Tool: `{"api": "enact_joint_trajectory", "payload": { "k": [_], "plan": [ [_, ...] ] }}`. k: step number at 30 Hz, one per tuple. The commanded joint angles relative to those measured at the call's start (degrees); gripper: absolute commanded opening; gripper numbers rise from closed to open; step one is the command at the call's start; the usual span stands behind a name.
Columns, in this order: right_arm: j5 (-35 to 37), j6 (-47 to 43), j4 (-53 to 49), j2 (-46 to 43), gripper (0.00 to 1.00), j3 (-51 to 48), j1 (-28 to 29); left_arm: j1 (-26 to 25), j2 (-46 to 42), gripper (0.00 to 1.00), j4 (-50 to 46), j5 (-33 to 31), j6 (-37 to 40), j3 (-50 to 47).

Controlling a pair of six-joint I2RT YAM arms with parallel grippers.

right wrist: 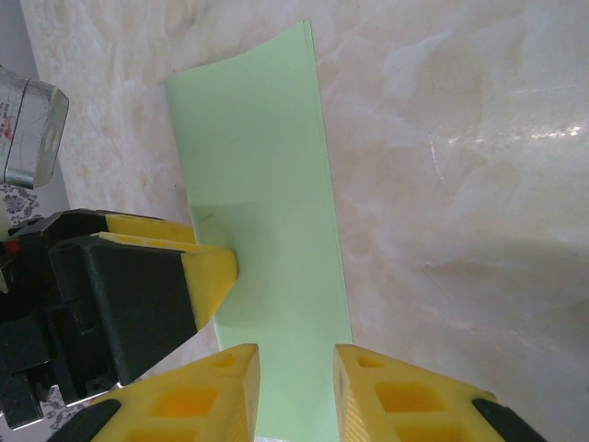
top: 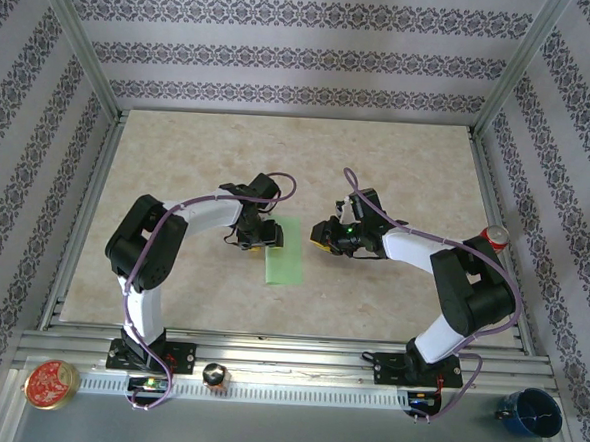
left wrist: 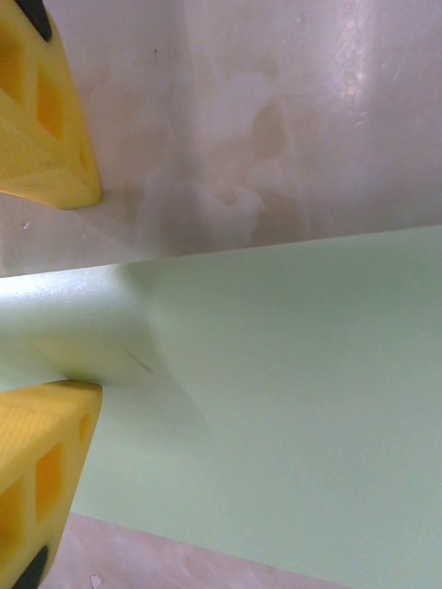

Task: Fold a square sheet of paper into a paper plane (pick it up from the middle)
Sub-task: First fold the square sheet of paper in half at the center of the table, then hold the square sheet of paper at the center of the table.

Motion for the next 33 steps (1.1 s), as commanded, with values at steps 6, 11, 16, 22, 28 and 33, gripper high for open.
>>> {"api": "enact_joint_trajectory", "payload": {
  "k": [6, 11, 16, 22, 28, 33],
  "plan": [
    [0.4, -0.5, -0.4, 0.0, 0.29, 0.9, 0.6, -1.2, 4.6, 0.55, -0.2, -4.3, 1.6, 0.3],
    [0.4, -0.4, -0.5, -0.1, 0.30, 0.8, 0.6, -1.2, 4.4, 0.55, 0.3, -4.4, 1.0, 0.0],
    [0.4, -0.4, -0.4, 0.1, 0.30, 0.8, 0.6, -1.3, 4.5, 0.54, 0.0, -4.1, 2.1, 0.2],
    [0.3, -0.4, -0.4, 0.2, 0.30, 0.9, 0.7, -1.3, 4.3, 0.54, 0.4, -4.0, 1.5, -0.5],
    [0.3, -0.4, -0.5, 0.1, 0.30, 0.8, 0.7, -1.3, 4.1, 0.51, 0.2, -4.1, 1.6, -0.5],
    [0.3, -0.4, -0.5, 0.0, 0.31, 0.9, 0.8, -1.3, 4.1, 0.53, 0.4, -3.8, 1.4, -0.3]
  ]
}}
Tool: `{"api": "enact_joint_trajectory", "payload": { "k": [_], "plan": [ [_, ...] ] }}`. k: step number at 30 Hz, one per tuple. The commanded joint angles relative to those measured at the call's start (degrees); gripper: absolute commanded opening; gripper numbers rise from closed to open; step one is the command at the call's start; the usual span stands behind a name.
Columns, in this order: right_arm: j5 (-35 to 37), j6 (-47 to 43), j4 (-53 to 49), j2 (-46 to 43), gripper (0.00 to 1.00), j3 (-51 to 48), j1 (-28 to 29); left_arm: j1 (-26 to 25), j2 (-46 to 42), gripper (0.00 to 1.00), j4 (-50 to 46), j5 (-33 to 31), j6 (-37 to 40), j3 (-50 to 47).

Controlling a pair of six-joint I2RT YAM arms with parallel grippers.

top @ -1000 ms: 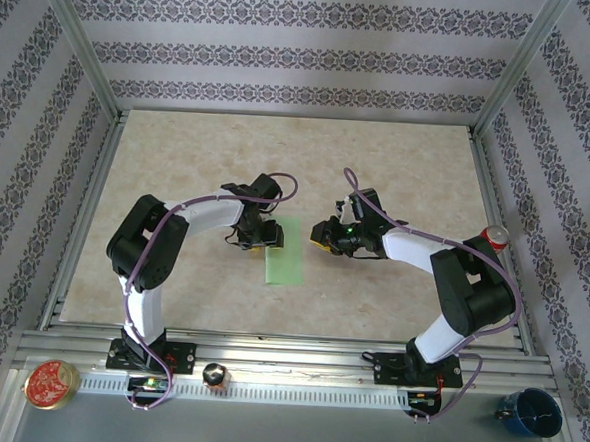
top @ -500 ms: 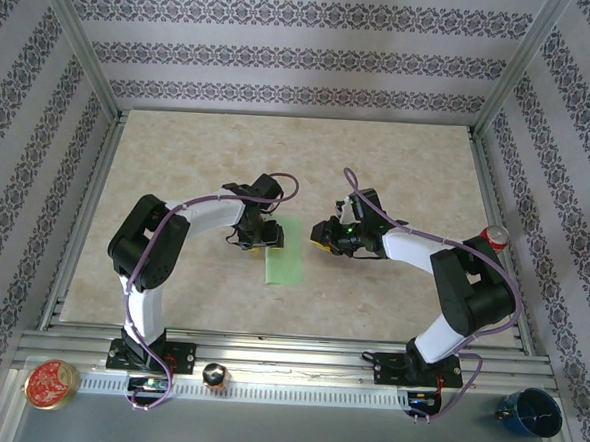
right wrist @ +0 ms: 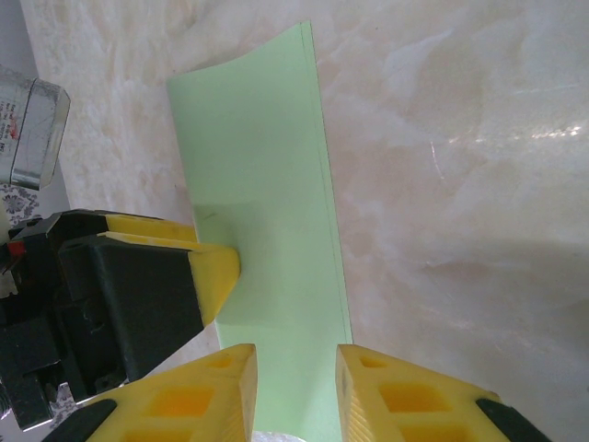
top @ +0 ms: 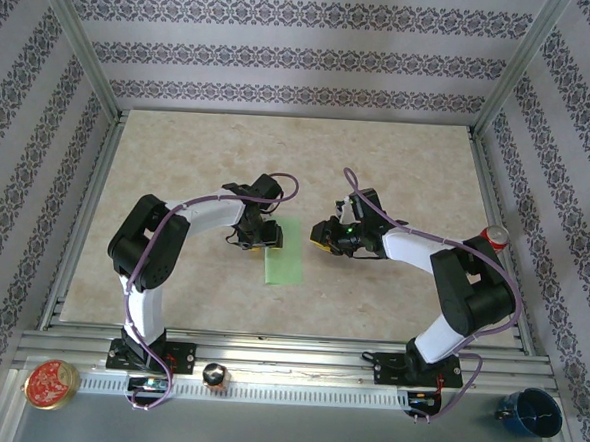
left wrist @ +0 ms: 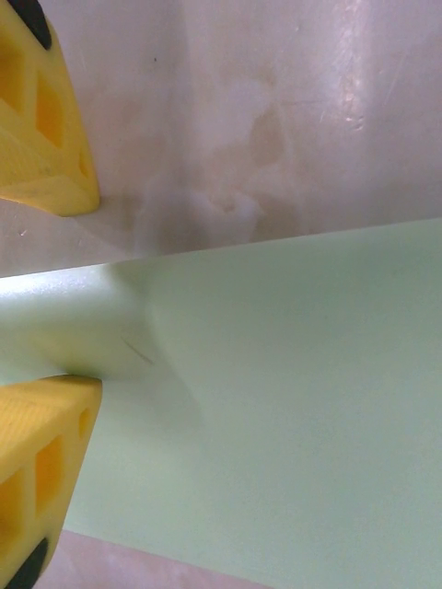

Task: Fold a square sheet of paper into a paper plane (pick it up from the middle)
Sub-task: Hold the square sheet of paper at the center of the table.

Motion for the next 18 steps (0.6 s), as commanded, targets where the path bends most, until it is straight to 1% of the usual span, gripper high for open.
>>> {"api": "enact_joint_trajectory", "payload": {
  "k": [1, 7, 16, 18],
  "plan": [
    [0.3, -0.4, -0.5, -0.1, 0.31, 0.9, 0.8, -0.6, 3.5, 0.54, 1.6, -1.9, 1.2, -1.1],
    [0.3, -0.6, -0.7, -0.2, 0.31, 1.0, 0.9, -0.6, 3.9, 0.56, 1.5, -2.0, 0.9, -0.9],
    [0.4, -0.6, -0.8, -0.1, 0.31, 0.9, 1.0, -0.6, 4.4, 0.56, 1.1, -2.0, 1.0, -0.9],
    [-0.1, -1.0, -0.7, 0.4, 0.29, 1.2, 1.2, -0.6, 4.3, 0.56, 1.2, -2.2, 0.8, -1.1]
  ]
}}
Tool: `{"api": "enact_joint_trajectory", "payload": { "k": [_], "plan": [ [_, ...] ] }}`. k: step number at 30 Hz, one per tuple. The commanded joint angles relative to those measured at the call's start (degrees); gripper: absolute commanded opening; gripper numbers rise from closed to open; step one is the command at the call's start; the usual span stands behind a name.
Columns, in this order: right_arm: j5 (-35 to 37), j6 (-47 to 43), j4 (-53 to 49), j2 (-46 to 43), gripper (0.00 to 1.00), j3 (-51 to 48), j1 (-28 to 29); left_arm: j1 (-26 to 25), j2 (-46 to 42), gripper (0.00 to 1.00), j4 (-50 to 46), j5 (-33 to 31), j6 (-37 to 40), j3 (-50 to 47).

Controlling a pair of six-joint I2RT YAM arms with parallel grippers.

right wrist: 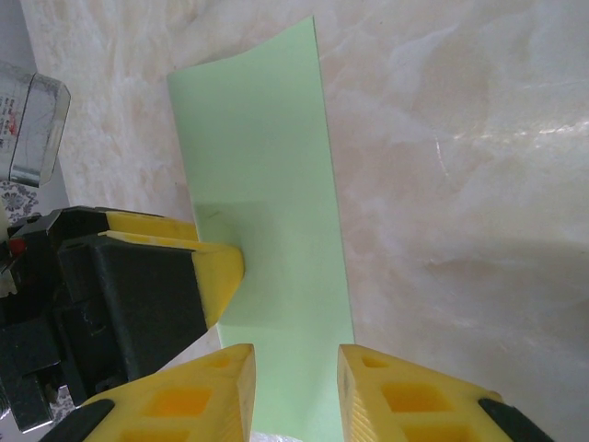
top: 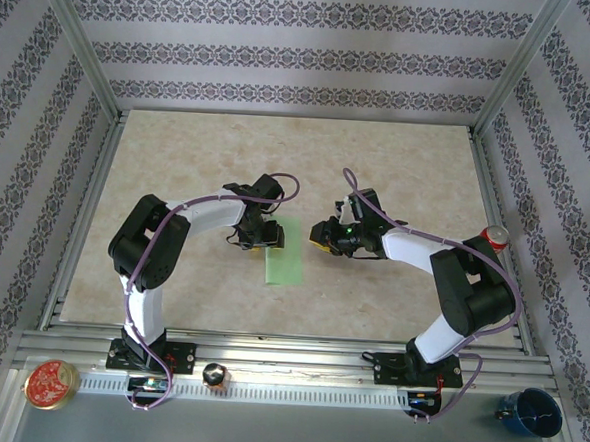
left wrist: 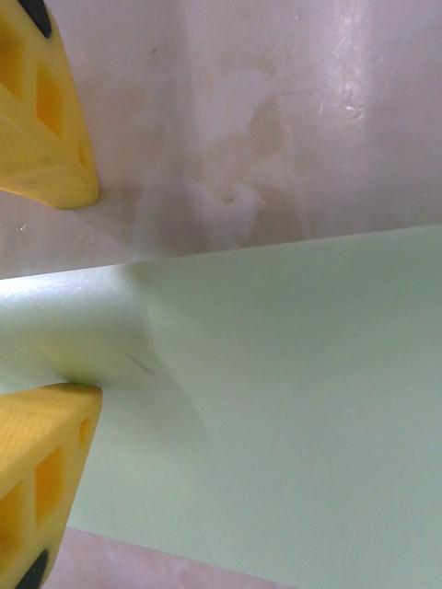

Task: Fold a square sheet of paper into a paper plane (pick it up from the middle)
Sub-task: Hold the square sheet of paper at the center of the table.

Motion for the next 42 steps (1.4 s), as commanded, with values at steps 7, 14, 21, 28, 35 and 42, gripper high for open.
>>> {"api": "enact_joint_trajectory", "payload": {
  "k": [7, 14, 21, 28, 35, 42],
  "plan": [
    [0.0, -2.4, -1.6, 3.0, 0.17, 3.4, 2.7, -0.4, 4.0, 0.56, 1.6, -2.0, 0.2, -1.5],
    [-0.4, -3.1, -1.3, 6.5, 0.04, 5.4, 4.0, -0.4, 4.1, 0.56, 1.4, -2.0, 0.6, -1.7],
    [-0.7, -3.3, -1.3, 10.7, 0.00, 8.7, 5.8, -0.4, 4.0, 0.56, 1.9, -1.9, 0.4, -2.0],
    [-0.9, -3.7, -1.9, 13.7, 0.00, 11.1, 6.9, -0.4, 3.6, 0.56, 2.0, -2.3, 0.3, -2.3],
    [0.4, -5.2, -3.9, 15.5, 0.00, 12.9, 8.4, -0.4, 3.5, 0.56, 2.1, -2.4, 0.2, -2.4],
    [2.7, -7.3, -7.8, 17.9, 0.00, 14.7, 9.6, -0.4, 3.4, 0.56, 2.1, -2.1, 0.2, -2.5]
  ]
}}
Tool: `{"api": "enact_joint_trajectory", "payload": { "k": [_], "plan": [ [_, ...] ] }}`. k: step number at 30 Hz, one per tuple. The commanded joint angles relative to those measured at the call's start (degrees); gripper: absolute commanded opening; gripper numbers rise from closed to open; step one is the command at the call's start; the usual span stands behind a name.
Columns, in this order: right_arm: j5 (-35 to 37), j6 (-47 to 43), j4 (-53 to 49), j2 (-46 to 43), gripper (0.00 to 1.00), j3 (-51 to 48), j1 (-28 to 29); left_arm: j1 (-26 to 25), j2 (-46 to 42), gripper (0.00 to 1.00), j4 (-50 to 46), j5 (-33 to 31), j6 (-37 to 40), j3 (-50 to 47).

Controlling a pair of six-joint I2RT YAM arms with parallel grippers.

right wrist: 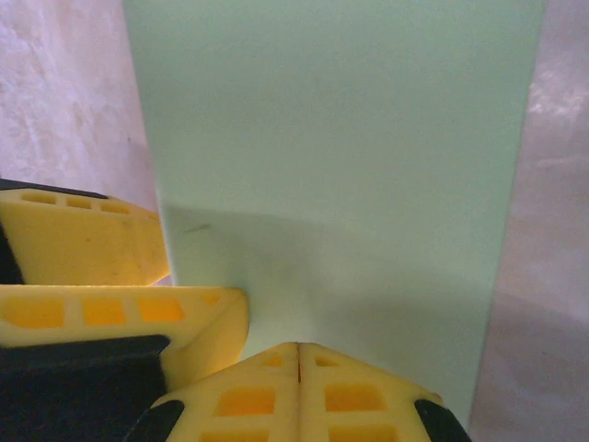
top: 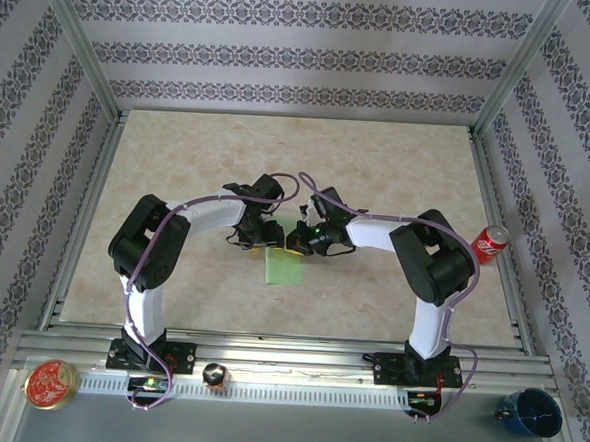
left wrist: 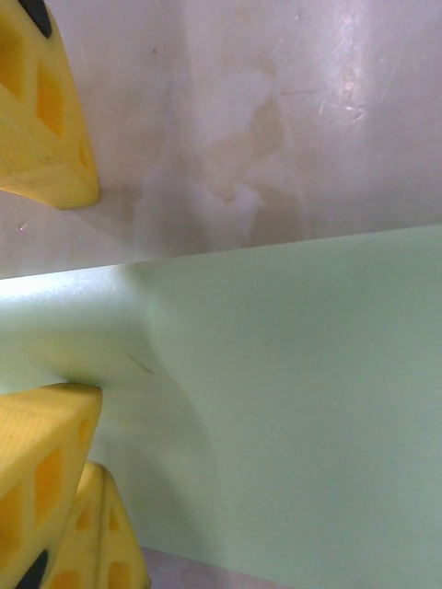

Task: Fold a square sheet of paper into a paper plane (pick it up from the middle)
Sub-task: Hold the square sheet of paper at the center of the table, then first fold the square sheet of paper in half at the center of the table.

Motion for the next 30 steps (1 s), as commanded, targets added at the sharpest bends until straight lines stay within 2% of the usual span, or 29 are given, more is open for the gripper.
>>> {"api": "enact_joint_trajectory", "payload": {
  "k": [1, 6, 9, 19, 21, 24, 30],
  "plan": [
    [2.9, -3.0, -4.5, 2.2, 0.00, 1.6, 0.8, -0.4, 3.3, 0.56, 2.3, -2.0, 0.1, -2.6],
    [8.0, -6.8, -10.6, 3.1, 0.00, 1.2, 1.3, -0.4, 2.2, 0.56, 2.6, -1.7, -0.3, -3.0],
    [8.7, -8.7, -12.8, 3.2, 0.00, 1.6, 1.0, -0.4, 0.3, 0.56, 4.2, -0.2, -1.3, -3.6],
    [5.8, -9.3, -12.6, 2.8, 0.00, 2.0, -1.4, 1.3, -12.7, 0.56, 10.1, 1.0, -5.3, -7.0],
    [5.9, -8.4, -12.0, 2.6, 0.00, 1.6, -1.5, 2.3, -15.4, 0.52, 12.9, 2.0, -6.2, -9.1],
    [6.9, -6.9, -11.5, 2.3, 0.00, 1.1, -1.7, 3.6, -17.8, 0.40, 20.6, 6.9, -7.8, -12.7],
    [7.7, -4.2, -9.0, 1.3, 0.00, -0.3, -2.2, 4.4, -16.1, 0.19, 29.6, 13.7, -10.3, -15.7]
  ]
}}
